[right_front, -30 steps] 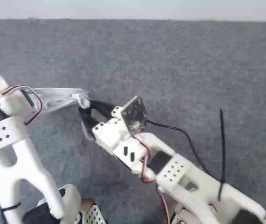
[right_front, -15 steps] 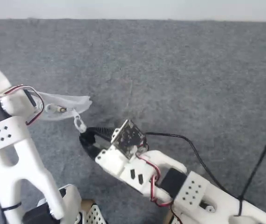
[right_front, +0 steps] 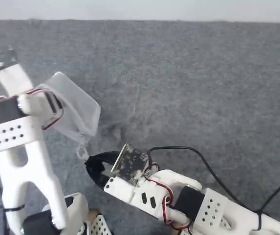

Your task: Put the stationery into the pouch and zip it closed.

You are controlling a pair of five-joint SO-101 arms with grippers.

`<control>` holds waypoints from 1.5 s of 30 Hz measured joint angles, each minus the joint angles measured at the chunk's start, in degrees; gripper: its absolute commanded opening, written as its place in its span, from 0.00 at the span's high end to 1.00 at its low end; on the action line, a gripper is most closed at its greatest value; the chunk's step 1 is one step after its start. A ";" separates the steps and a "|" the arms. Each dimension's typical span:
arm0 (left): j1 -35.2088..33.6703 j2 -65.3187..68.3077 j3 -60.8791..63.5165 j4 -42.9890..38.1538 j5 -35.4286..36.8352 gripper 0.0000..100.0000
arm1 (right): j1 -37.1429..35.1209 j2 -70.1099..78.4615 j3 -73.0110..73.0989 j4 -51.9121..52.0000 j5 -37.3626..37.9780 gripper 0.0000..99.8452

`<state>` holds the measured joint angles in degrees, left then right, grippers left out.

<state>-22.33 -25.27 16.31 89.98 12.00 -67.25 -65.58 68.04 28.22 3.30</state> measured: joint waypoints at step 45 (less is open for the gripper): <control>17.85 -18.29 -12.40 8.70 -14.77 0.68 | 4.40 -18.29 1.49 8.97 5.71 0.99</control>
<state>-4.48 -43.56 3.91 98.68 -2.77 -62.86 -83.87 69.54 37.19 9.01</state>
